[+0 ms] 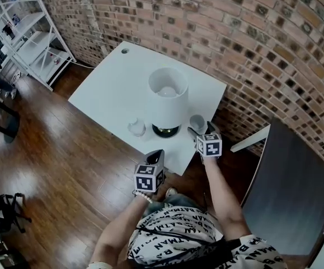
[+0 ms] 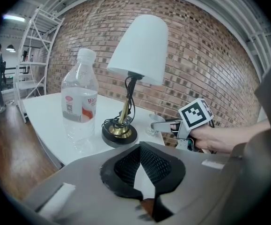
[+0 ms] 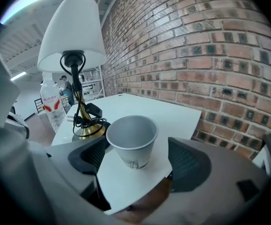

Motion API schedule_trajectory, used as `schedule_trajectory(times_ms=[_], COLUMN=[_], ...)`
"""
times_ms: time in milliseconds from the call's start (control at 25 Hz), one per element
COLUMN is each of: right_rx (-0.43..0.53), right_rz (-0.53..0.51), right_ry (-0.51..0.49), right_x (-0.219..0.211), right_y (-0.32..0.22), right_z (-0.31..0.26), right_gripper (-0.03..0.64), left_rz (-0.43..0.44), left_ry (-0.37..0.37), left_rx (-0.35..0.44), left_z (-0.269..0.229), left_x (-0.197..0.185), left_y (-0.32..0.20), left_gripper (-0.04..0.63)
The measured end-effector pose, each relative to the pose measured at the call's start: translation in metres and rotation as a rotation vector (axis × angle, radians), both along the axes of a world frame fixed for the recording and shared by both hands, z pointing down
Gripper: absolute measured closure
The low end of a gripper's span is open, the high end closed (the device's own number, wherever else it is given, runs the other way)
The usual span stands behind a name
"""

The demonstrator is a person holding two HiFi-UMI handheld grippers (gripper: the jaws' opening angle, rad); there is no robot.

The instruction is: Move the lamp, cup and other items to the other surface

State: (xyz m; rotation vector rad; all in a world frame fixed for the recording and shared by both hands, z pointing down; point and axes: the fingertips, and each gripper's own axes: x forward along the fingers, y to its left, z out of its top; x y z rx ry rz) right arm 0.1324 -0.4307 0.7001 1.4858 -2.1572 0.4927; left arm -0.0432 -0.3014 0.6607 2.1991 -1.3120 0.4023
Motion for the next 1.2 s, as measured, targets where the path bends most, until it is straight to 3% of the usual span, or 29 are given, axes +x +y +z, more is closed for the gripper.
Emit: schedule_trajectory(times_ms=[160,360,440,520,600,640,800,840,960,1200], right_rx=[0.025,0.077,0.104,0.136,0.164,0.175,0.211,0.221,0.228,0.189], right_rz=[0.044,0.067,0.075,0.079,0.075,0.074,0.081,0.086,0.095,0.096], right_ry=[-0.041,-0.087,-0.109,-0.119,-0.129,-0.133,-0.166,-0.173,-0.193,-0.227], right_x=[0.01,0.003,-0.002,-0.01,-0.018,-0.022,-0.035,-0.039,-0.052,-0.094], right_y=[0.03,0.059,0.07,0.081,0.091,0.096,0.116,0.122,0.141,0.178], right_z=[-0.022,-0.065,-0.085,-0.103,-0.119,-0.125,-0.149,-0.154,-0.162,-0.154], right_gripper=[0.195,0.266,0.32,0.434,0.439,0.476,0.48,0.565,0.617,0.617], left_rz=[-0.008,0.006,0.021,0.027,0.028,0.031,0.052,0.056,0.067,0.086], left_ry=[0.009,0.015,0.028,0.046,0.059,0.063,0.07,0.074,0.087,0.112], left_rx=[0.01,0.028,0.038,0.042,0.051,0.058,0.075,0.076,0.081,0.087], left_z=[-0.011,-0.031,-0.039,-0.048,-0.058,-0.064,-0.08,-0.085,-0.093,-0.099], left_x=[-0.013,-0.026,-0.029,-0.033,-0.036,-0.037,-0.04,-0.041,-0.046,-0.065], left_y=[0.008,0.012,0.014,0.016,0.017,0.017,0.022,0.025,0.036,0.067], left_gripper=[0.595,0.595,0.595,0.595,0.595,0.595,0.595,0.595,0.595,0.595])
